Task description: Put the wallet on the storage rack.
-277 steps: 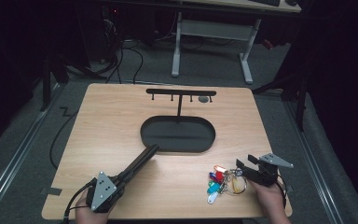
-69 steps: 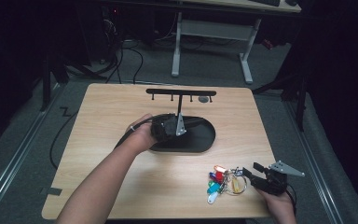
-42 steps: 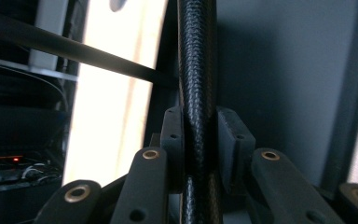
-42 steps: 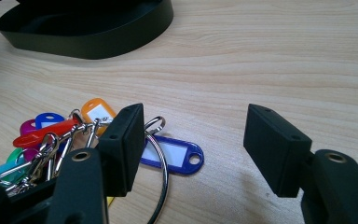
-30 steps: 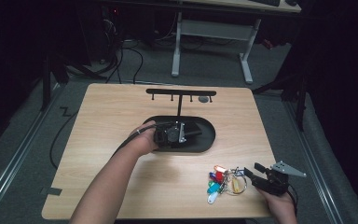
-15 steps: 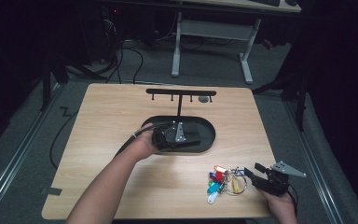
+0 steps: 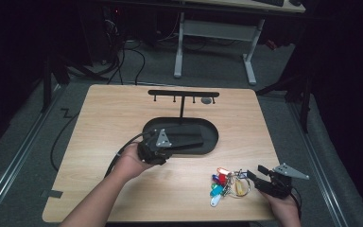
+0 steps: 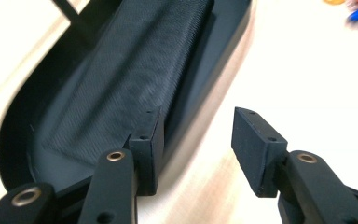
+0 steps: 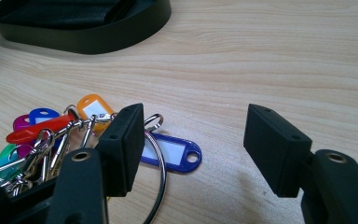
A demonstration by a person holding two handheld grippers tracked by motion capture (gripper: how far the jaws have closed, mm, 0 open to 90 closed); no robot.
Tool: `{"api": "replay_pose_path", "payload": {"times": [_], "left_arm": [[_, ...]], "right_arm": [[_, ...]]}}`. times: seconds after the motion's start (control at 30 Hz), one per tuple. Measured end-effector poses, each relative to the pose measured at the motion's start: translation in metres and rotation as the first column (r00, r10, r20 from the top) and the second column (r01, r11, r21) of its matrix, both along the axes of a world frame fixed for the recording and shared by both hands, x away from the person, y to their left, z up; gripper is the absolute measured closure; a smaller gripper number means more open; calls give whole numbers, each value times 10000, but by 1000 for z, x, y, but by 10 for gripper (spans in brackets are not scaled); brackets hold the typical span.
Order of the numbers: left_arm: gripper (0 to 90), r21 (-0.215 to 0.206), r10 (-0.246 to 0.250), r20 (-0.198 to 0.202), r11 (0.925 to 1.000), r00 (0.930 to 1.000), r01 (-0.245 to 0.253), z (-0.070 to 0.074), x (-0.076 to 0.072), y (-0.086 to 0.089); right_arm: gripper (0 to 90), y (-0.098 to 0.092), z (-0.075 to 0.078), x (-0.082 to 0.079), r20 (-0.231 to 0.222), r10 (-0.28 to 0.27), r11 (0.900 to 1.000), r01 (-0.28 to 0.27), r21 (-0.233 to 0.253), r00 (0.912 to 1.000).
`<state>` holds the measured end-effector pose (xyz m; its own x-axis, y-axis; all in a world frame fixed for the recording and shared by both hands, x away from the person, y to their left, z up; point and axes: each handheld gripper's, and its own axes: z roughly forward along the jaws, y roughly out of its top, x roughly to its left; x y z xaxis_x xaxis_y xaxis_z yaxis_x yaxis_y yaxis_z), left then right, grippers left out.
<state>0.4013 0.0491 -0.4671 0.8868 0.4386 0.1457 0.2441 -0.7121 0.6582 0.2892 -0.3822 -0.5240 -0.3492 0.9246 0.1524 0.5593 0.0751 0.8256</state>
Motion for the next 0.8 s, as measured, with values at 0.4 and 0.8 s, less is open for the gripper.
{"api": "replay_pose_path", "payload": {"times": [0.4,0.8], "left_arm": [[464,-1361,1352,-363,9809,9901,-1390,-36,-67,60],[387,-2498,2575,-1229,9266,9584,-2810,-53,-104,103]], "right_arm": [[385,2,0,-1,-9,-7,10000,7,-77,10000],[388,6,0,1,-34,148,9995,-149,-289,9999]]}}
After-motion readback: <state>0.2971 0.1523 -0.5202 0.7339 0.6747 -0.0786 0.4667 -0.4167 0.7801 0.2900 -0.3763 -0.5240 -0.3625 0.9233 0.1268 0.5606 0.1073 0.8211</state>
